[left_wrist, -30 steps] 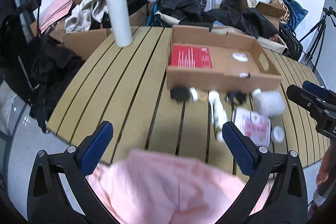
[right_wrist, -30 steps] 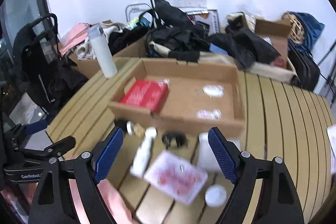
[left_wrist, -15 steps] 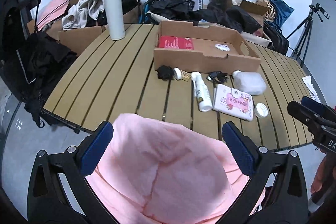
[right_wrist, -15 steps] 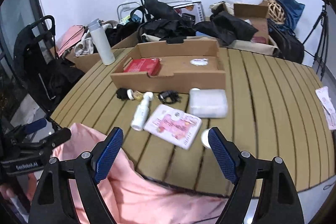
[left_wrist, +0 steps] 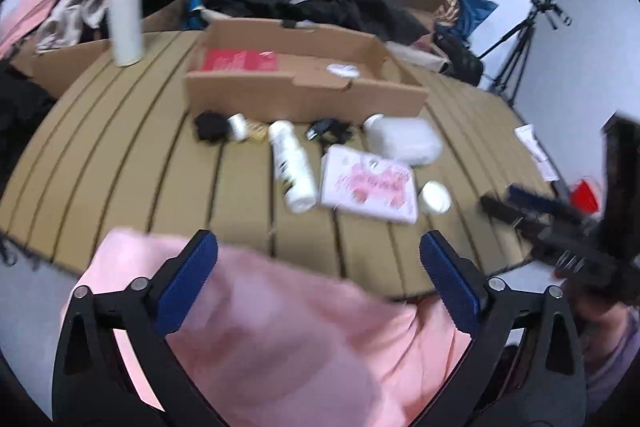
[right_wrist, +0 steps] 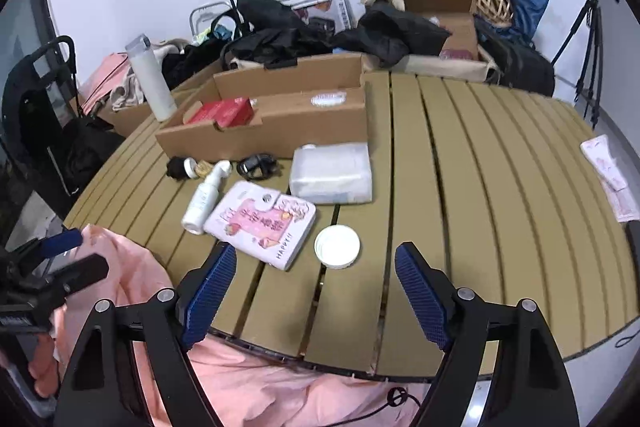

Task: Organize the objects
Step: 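Reach the right tool to the pink card wallet and grasp it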

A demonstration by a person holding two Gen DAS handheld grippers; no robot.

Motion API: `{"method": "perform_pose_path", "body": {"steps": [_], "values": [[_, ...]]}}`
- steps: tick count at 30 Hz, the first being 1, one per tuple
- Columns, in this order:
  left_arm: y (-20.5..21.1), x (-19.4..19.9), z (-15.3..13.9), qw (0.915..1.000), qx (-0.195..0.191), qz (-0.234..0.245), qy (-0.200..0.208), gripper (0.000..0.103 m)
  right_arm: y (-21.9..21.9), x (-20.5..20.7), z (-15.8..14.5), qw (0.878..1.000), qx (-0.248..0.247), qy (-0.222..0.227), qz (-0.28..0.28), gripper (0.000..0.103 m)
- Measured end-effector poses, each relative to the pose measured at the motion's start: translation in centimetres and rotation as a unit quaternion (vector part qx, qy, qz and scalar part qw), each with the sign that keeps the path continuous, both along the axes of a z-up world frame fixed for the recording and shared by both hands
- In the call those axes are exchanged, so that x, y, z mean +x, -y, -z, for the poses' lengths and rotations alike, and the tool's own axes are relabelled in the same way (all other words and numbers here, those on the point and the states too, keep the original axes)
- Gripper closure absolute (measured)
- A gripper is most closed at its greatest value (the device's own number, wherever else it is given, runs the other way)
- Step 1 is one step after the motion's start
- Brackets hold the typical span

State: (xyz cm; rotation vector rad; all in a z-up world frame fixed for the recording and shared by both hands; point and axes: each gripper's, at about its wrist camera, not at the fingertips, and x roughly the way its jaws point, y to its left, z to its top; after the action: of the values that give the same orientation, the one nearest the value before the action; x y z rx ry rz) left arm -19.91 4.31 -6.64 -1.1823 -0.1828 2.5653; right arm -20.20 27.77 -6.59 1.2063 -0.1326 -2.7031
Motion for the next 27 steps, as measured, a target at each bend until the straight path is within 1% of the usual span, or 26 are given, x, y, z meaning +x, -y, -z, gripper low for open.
{"method": "perform_pose_path", "body": {"steps": [1, 2, 4, 5, 6, 7, 8, 9, 11, 13, 15, 16, 19, 20, 21, 22, 23, 26, 27], "values": [[-0.2, -0.9, 0.2, 1.0000, 0.006, 0.004, 0.001, 0.019, 0.2, -0.6, 0.6, 1.000, -0.005, 0.007, -0.006, 0.018], [-0.4, -1.8, 0.5, 0.9998, 0.015, 0.008, 0.010, 0.032, 0.6, -1.3, 1.2, 1.000, -0.014, 0.015, -0.013, 0.019], [-1.3, -4.3, 1.7, 0.9969, 0.055, 0.031, 0.046, 0.044, 1.1, -2.4, 2.2, 0.999, -0.032, 0.025, -0.024, 0.028], [-1.9, -5.2, 2.3, 0.9955, 0.062, 0.041, 0.059, 0.048, 1.6, -3.4, 2.9, 0.998, -0.041, 0.034, -0.028, 0.031], [-2.8, -6.1, 2.8, 0.9948, 0.055, 0.052, 0.068, 0.049, 1.8, -3.8, 3.4, 0.998, -0.043, 0.039, -0.030, 0.036], [-4.0, -7.3, 3.4, 0.9948, 0.033, 0.060, 0.075, 0.050, 2.2, -4.7, 4.2, 0.997, -0.048, 0.050, -0.036, 0.043], [-4.6, -8.0, 3.9, 0.9945, 0.019, 0.063, 0.081, 0.053, 2.5, -5.4, 4.8, 0.996, -0.056, 0.062, -0.040, 0.046], [-5.1, -8.9, 4.5, 0.9934, 0.008, 0.066, 0.094, 0.054, 2.8, -6.0, 5.5, 0.994, -0.064, 0.072, -0.046, 0.051], [-5.7, -10.4, 5.9, 0.9894, 0.000, 0.068, 0.129, 0.055, 3.3, -6.9, 6.6, 0.993, -0.065, 0.088, -0.052, 0.051], [-5.8, -10.9, 6.2, 0.9891, 0.004, 0.068, 0.131, 0.053, 3.6, -7.4, 7.0, 0.993, -0.055, 0.091, -0.056, 0.052], [-6.1, -11.5, 6.9, 0.9866, -0.006, 0.066, 0.149, 0.053, 3.4, -7.8, 6.9, 0.993, -0.059, 0.087, -0.053, 0.053], [-5.9, -11.7, 7.3, 0.9858, 0.003, 0.061, 0.156, 0.055, 3.3, -8.0, 6.9, 0.993, -0.061, 0.085, -0.052, 0.052], [-5.6, -11.7, 7.3, 0.9868, 0.008, 0.052, 0.153, 0.057, 3.5, -8.4, 6.9, 0.993, -0.056, 0.081, -0.059, 0.052], [-5.5, -11.7, 7.3, 0.9872, 0.008, 0.048, 0.152, 0.060, 3.6, -8.6, 6.8, 0.994, -0.053, 0.080, -0.060, 0.052], [-5.4, -11.5, 7.1, 0.9881, 0.007, 0.042, 0.147, 0.064, 3.6, -8.7, 6.8, 0.993, -0.052, 0.080, -0.063, 0.052], [-5.3, -11.2, 6.8, 0.9893, 0.003, 0.037, 0.141, 0.074, 3.6, -8.7, 6.7, 0.993, -0.051, 0.082, -0.065, 0.053], [-5.2, -10.8, 6.4, 0.9900, 0.004, 0.034, 0.137, 0.077, 3.5, -8.7, 6.5, 0.993, -0.051, 0.086, -0.064, 0.053], [-4.6, -9.3, 5.1, 0.9916, 0.018, 0.025, 0.126, 0.078, 3.0, -8.1, 5.3, 0.993, -0.064, 0.080, -0.058, 0.065], [-4.4, -8.8, 4.7, 0.9920, 0.024, 0.024, 0.122, 0.078, 2.8, -7.8, 4.6, 0.993, -0.071, 0.073, -0.056, 0.066]]}}
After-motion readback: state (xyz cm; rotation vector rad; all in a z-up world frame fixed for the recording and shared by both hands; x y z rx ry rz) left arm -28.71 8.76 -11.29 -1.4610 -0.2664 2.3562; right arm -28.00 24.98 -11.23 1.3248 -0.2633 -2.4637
